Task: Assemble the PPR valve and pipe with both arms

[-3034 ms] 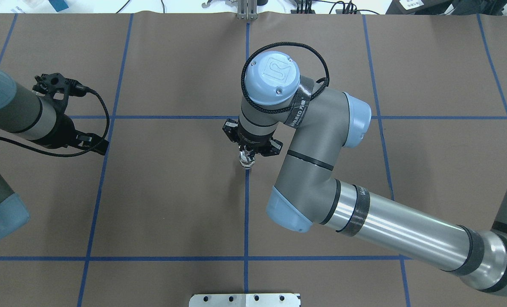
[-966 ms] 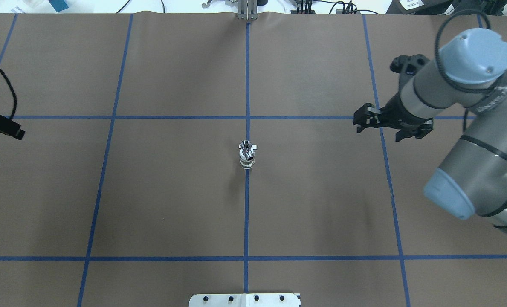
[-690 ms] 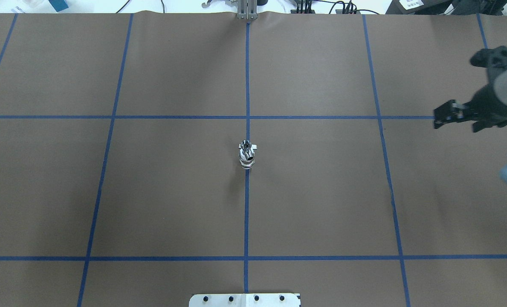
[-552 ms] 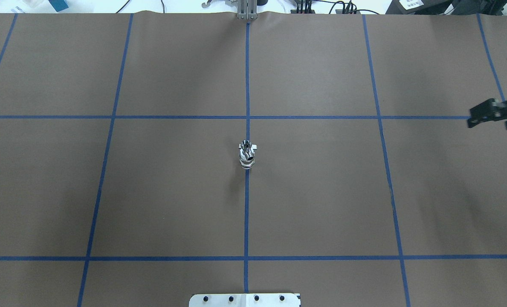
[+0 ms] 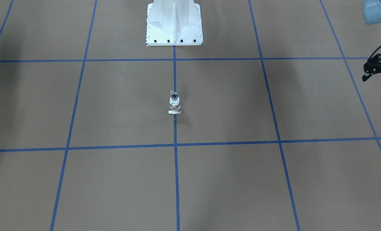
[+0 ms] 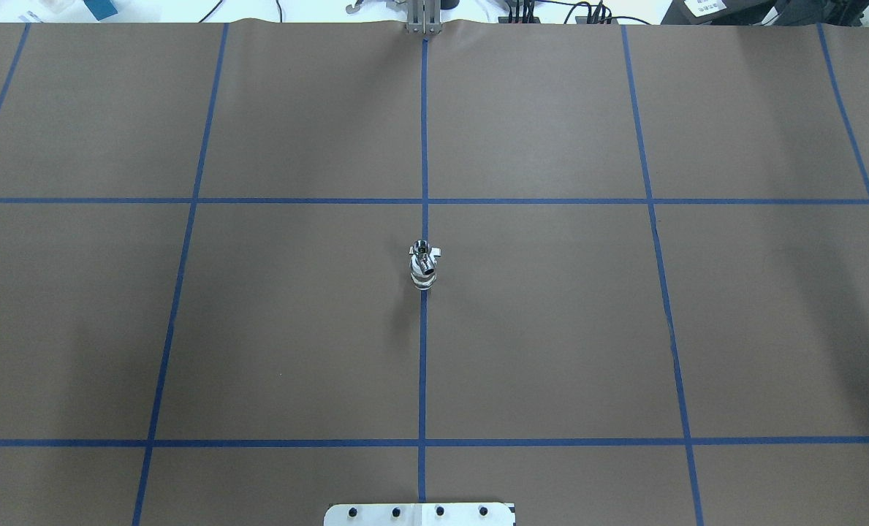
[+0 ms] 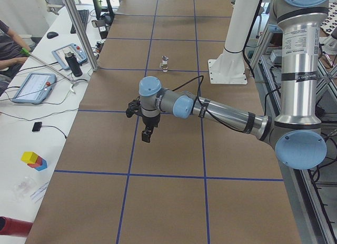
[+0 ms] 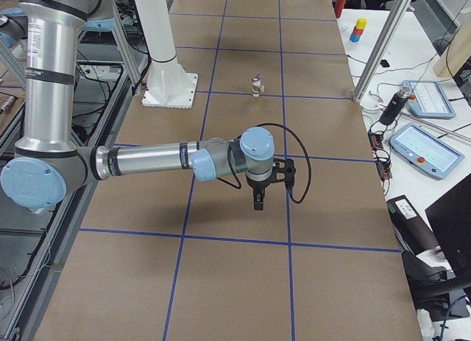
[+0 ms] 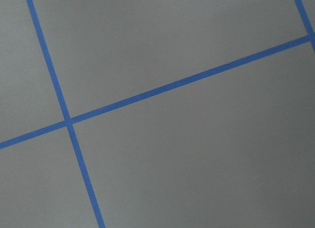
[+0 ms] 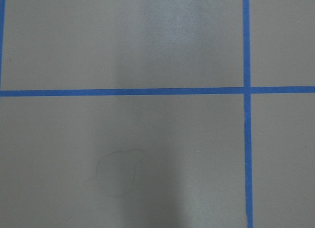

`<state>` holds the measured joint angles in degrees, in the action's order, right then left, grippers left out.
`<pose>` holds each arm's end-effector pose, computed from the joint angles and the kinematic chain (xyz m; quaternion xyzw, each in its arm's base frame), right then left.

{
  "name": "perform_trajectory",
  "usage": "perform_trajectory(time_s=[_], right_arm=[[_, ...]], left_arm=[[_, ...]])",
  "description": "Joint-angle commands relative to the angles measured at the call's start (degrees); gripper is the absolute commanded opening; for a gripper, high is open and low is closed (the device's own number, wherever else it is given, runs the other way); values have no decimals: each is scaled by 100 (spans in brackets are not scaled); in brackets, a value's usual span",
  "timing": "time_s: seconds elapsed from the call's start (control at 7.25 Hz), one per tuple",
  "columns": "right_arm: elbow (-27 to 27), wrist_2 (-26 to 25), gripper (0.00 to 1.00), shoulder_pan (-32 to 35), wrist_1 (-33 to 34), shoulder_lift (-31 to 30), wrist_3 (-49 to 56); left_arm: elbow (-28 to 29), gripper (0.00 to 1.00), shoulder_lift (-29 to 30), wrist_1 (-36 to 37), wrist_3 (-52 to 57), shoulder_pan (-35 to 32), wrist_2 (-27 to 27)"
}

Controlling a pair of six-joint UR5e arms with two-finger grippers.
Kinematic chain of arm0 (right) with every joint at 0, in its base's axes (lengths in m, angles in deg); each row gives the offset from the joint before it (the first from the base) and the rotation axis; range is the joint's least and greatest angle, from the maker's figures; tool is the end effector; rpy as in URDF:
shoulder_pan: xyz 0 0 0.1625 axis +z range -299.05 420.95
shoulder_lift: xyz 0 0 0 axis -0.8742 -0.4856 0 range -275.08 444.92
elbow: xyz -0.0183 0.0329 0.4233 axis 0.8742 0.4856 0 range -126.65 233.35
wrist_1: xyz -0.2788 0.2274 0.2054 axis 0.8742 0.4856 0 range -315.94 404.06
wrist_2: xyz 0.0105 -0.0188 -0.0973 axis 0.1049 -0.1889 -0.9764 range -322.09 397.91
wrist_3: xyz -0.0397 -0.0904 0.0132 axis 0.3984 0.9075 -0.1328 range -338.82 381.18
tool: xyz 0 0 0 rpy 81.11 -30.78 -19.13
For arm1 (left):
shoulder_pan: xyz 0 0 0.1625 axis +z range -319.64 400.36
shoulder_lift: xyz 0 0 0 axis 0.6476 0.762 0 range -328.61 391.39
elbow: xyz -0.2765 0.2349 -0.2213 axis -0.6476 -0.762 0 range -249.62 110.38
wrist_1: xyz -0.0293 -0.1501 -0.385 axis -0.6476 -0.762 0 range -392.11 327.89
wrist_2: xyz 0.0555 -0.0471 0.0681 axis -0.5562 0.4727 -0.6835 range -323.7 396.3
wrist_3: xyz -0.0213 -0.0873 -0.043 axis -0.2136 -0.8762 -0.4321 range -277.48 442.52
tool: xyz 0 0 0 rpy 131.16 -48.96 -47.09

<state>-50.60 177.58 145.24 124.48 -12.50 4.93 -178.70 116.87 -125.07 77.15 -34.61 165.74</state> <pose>0.0124 -0.4520 0.5736 0.0455 -0.4325 0.0240 0.9002 0.0528 -0.4667 0.5308 0.0821 0.3537 0.1295 0.9227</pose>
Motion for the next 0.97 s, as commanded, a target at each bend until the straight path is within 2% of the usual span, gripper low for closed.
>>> perform_trajectory(time_s=[0.0, 0.14, 0.28, 0.41, 0.55, 0.83], right_arm=[[-37, 60, 100, 61, -44, -40, 184], [-20, 42, 100, 9, -18, 73, 175], [102, -10, 100, -35, -44, 126, 192], [121, -80, 100, -36, -35, 275, 193], [138, -438, 100, -44, -18, 285, 236], [138, -406, 100, -106, -18, 267, 245]], left_arm=[[45, 100, -251, 6, -59, -62, 2], [150, 100, -260, 6, -34, -219, 89], [212, 100, -260, 6, -34, -247, 560], [360, 100, -216, -11, -7, -290, 669], [370, 100, -164, -11, 1, -474, 679], [370, 100, -172, -360, 10, -642, 740]])
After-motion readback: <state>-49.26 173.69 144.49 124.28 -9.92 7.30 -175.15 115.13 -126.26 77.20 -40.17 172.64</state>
